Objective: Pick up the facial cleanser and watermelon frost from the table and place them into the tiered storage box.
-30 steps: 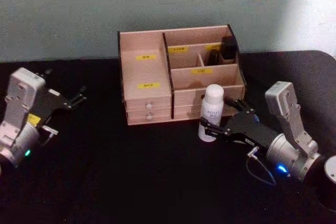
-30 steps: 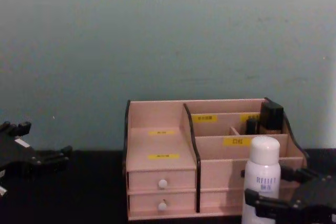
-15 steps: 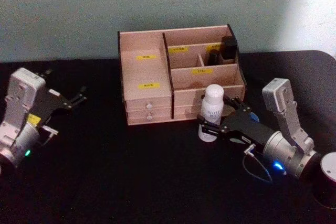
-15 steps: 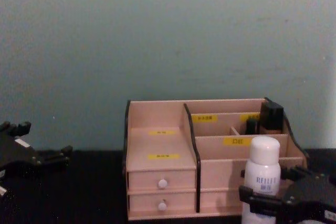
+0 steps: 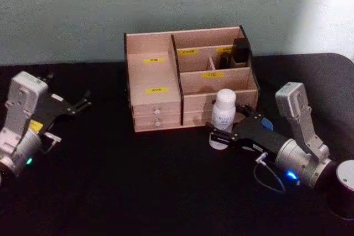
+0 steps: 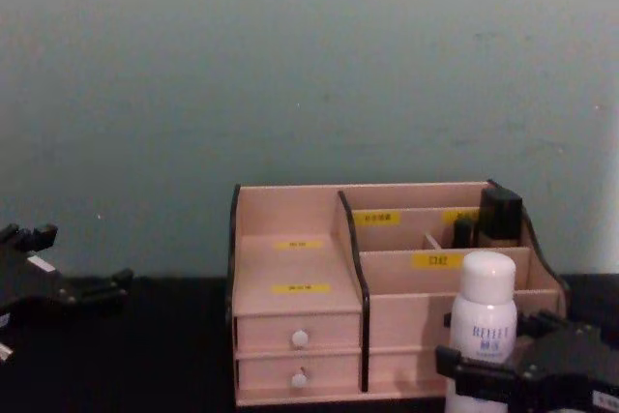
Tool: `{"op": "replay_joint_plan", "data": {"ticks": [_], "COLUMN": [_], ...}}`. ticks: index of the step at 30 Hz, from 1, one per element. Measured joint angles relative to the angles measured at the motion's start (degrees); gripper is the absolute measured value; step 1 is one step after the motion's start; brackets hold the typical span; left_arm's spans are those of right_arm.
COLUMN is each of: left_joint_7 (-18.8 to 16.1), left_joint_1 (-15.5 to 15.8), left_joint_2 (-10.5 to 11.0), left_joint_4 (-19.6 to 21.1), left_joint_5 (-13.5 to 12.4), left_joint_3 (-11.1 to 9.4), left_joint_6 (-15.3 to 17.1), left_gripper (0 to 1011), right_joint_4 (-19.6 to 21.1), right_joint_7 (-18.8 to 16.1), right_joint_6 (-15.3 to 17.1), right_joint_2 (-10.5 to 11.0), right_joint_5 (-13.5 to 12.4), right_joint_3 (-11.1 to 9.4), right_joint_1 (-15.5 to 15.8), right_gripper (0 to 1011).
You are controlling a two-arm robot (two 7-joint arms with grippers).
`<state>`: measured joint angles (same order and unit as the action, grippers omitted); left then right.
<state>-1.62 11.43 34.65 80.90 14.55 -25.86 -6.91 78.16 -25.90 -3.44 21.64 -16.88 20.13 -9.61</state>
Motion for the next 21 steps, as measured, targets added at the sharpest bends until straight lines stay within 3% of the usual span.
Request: {"op": "replay_joint_plan", "data": {"ticks": [21], "left_joint_7": [0.0], "left_joint_1": [0.0], "left_joint_2": [0.0], "left_joint_4": [0.0], "left_joint_5": [0.0], "left_joint_3": [0.0], "left_joint_6": [0.0], "left_gripper": [1001], "right_joint_4": [-0.03], "right_joint_7": [0.01], "right_joint_6": [0.12], "right_joint_2": [0.03], "right_joint_5": [-0.1], "right_joint_3": [0.08], "right_joint_1": [0.03], "right_gripper": [1002]}}
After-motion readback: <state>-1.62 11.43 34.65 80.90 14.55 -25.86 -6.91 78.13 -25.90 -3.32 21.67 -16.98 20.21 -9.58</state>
